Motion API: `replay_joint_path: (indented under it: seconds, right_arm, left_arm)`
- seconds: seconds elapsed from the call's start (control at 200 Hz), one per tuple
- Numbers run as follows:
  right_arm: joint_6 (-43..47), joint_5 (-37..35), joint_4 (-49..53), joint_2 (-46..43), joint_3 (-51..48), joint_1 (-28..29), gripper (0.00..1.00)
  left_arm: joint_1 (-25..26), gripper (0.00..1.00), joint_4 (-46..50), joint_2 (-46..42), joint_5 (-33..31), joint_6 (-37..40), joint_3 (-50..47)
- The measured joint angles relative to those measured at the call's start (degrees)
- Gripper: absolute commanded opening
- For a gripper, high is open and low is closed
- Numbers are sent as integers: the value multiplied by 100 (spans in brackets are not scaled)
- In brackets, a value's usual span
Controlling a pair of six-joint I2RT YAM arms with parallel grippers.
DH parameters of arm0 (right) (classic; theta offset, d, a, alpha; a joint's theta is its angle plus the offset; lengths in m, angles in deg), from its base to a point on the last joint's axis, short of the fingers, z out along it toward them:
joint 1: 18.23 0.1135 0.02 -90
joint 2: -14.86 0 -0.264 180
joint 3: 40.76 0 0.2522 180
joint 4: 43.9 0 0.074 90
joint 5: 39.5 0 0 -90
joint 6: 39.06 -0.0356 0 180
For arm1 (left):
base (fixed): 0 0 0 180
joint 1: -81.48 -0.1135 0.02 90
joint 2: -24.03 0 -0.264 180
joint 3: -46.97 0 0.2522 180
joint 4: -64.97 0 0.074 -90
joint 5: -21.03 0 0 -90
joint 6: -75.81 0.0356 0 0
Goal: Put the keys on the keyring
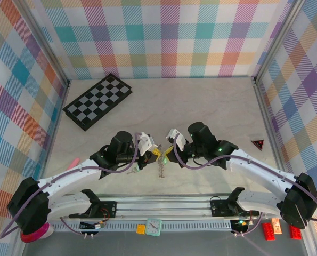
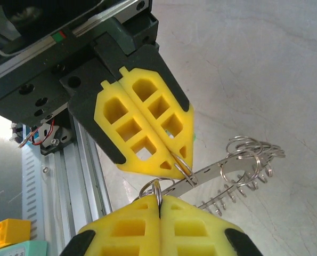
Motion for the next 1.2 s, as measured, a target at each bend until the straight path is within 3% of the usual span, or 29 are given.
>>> replay_joint_path:
  seconds: [1.2]
  right_arm:
    - [146,-638,-153,201,131,208,0]
  left_arm:
    - [0,0,11,4,66,15,0]
